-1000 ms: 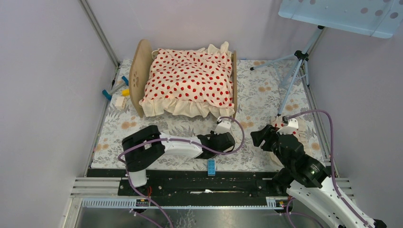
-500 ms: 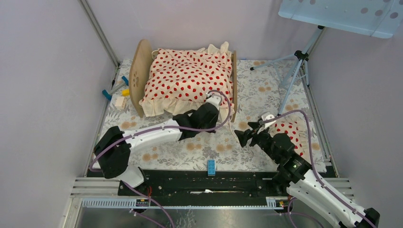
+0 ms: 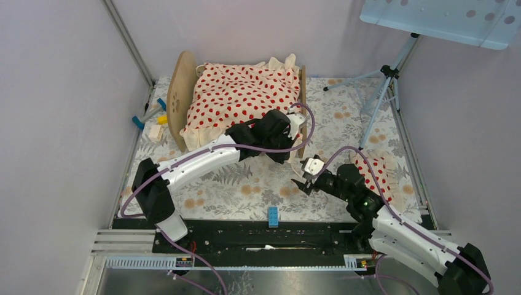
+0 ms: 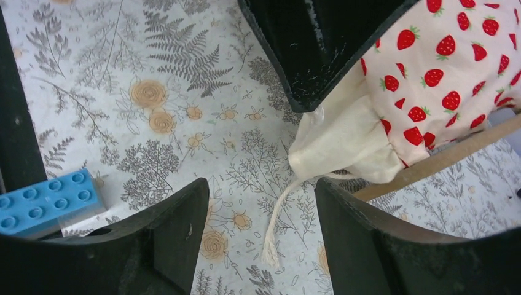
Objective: Set up the pet bed
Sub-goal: Tie the ropes to the bed frame.
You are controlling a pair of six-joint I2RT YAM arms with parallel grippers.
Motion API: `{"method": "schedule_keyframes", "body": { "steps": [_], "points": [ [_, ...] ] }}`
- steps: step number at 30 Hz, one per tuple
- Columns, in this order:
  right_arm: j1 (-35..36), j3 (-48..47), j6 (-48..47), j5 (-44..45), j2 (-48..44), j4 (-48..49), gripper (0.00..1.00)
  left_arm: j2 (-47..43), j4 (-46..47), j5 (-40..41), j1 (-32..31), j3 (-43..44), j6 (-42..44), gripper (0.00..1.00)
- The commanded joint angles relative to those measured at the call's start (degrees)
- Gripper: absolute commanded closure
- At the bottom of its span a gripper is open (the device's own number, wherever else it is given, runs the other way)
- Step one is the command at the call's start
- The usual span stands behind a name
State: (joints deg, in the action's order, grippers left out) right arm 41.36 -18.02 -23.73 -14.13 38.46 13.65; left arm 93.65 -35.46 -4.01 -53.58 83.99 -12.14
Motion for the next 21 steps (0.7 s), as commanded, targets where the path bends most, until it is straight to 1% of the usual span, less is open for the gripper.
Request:
{"method": "schedule_keyframes", "body": {
  "steps": [1,4,8,16,21],
  "points": [
    [0.32,-2.58,-7.44,-4.60,3.19,7.43,0.30,1.18,-8.65,-2.19,0.40,4.74,6.01,1.00],
    [0.35,-1.63,-6.58,-4.67,5.62,13.09,0.30,1.07,-10.44,-2.05,0.71,5.44,7.13,1.00],
    [0.32,-1.63,-5.95,-5.58,9.75,17.85,0.31,1.26,-11.65,-2.40,1.00,6.30,8.14,1.00],
    [-2.10,-2.44,-6.79,-10.91,16.23,22.48,0.35,1.85,-13.25,-2.96,1.44,8.00,9.35,1.00],
    [-4.49,-2.27,-6.78,-12.89,19.42,27.66,0.36,2.42,-14.27,-4.13,1.61,8.91,10.03,1.00]
  ]
}}
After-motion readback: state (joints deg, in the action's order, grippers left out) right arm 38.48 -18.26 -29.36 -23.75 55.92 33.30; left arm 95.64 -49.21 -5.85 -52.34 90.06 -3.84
